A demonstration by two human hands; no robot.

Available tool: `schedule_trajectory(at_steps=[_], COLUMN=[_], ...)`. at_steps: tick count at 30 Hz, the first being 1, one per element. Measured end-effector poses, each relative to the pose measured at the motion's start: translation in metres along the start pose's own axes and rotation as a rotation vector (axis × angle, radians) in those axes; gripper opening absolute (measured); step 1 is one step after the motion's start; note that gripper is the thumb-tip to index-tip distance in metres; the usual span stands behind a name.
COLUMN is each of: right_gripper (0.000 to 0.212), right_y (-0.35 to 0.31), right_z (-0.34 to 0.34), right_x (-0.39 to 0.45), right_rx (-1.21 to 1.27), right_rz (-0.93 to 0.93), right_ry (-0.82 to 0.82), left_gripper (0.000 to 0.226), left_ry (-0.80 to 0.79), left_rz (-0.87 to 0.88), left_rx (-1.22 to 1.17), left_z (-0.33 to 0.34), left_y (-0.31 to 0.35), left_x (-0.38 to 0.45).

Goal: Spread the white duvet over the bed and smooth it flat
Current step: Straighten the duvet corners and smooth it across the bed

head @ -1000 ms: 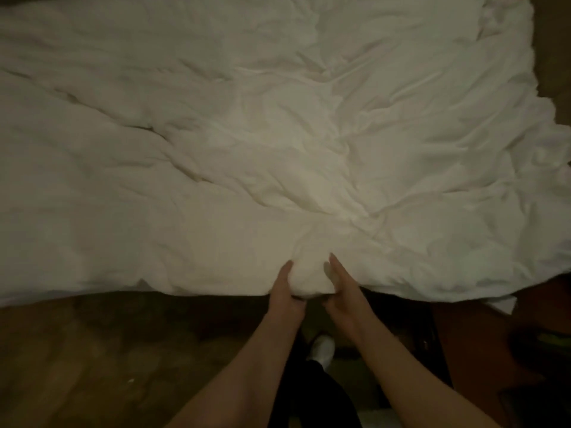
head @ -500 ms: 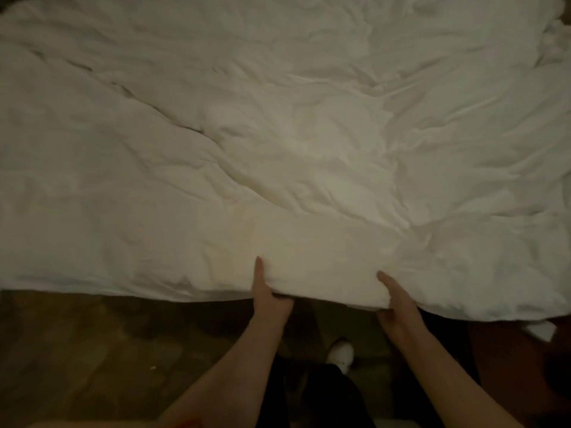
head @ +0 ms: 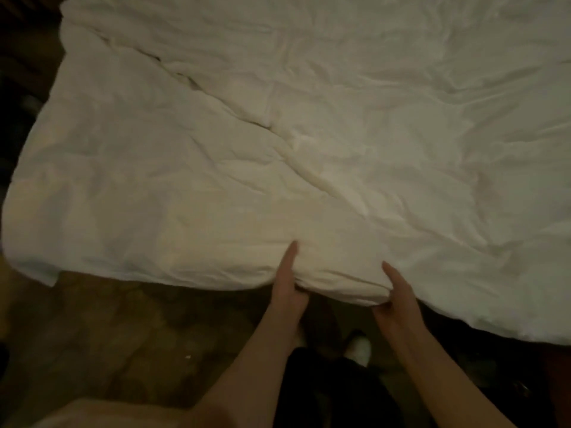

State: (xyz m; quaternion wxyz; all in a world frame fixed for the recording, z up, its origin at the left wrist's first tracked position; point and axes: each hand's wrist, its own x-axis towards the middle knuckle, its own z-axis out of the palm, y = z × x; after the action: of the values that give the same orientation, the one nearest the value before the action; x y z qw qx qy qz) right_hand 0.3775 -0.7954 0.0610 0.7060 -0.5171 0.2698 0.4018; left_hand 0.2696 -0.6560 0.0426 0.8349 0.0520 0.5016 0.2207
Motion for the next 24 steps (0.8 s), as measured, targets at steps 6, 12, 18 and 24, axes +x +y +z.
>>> schedule_trajectory(at_steps=[6,12,18,24], right_gripper=[0.05,0.045,0.073,0.068], right_y=[0.047,0.077,0.087,0.064], right_z=[-0.031,0.024,0.087,0.101], right_x=[0.014,-0.028,-0.022,-0.025], right_rx=[0.116,-0.025,-0.109,-0.013], right_rz=[0.3,0.389,0.223,0.048], right_ry=[0.253,-0.075,-0.122,-0.091], left_gripper=[0.073,0.06,0.058,0.07], left_ry=[0.508,0.329,0.115,0.139], left_rz=[-0.101,-0.068,0.03,0.101], left_rx=[0.141,0.18,-0.082,0.0], left_z=[-0.078,-0.056,-0.052,-0.095], left_y=[-0.031,-0.009,0.048,0.143], left_x=[-0.005,-0.027,-0.022,0.013])
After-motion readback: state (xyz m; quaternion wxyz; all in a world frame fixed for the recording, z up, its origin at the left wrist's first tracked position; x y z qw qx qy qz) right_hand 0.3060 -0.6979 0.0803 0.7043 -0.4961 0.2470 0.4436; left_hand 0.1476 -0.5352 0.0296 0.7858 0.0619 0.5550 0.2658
